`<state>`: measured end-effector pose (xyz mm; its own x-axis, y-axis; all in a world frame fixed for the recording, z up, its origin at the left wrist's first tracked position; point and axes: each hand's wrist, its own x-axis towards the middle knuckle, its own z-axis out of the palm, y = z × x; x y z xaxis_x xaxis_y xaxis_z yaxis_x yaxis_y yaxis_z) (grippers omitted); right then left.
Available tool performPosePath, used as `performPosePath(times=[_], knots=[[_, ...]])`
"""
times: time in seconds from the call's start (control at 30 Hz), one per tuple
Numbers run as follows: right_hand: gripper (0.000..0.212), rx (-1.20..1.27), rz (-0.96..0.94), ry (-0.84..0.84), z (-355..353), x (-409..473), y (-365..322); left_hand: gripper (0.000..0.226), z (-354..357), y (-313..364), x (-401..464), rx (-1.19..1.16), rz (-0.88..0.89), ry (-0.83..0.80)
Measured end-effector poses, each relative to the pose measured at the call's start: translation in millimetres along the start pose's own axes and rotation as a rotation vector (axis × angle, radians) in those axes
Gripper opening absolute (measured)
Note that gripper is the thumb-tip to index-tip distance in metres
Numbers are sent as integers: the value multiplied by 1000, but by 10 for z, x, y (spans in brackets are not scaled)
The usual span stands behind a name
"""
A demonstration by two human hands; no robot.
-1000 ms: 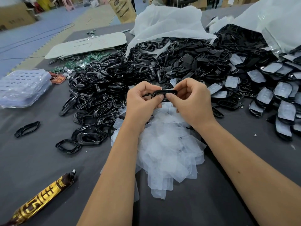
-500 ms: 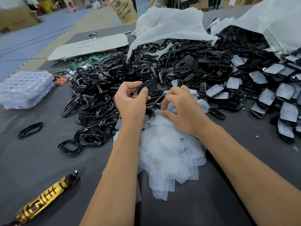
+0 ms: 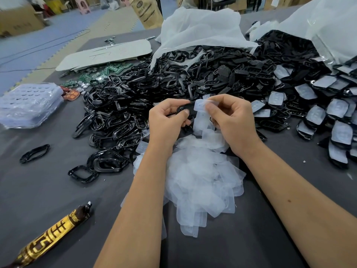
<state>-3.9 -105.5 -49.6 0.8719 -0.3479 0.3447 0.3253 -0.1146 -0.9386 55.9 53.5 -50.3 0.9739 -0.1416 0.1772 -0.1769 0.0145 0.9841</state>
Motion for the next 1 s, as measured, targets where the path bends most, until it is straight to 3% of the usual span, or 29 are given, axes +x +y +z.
performPosePath(times=[0.23, 0.5, 0.63, 0.7, 0.83, 1.0], knots=[[14, -16, 47, 11, 25, -9, -20, 24, 6, 54, -2, -155, -9, 32], [17, -544, -72, -12, 95, -26, 38, 27, -41, 147, 11, -564, -63, 38], [23, -798, -147, -73, 160, -66, 30, 26, 47, 155, -45, -417, -156, -115], [23, -830, -154, -64, 164, -67, 42, 24, 84, 137, -62, -359, -188, -117], [20, -650, -135, 108, 108, -38, 76, 25, 57, 106, -19, -363, -178, 46], [5, -135, 59, 190, 10, -1, 74, 24, 31, 54, 16, -271, -145, 195]])
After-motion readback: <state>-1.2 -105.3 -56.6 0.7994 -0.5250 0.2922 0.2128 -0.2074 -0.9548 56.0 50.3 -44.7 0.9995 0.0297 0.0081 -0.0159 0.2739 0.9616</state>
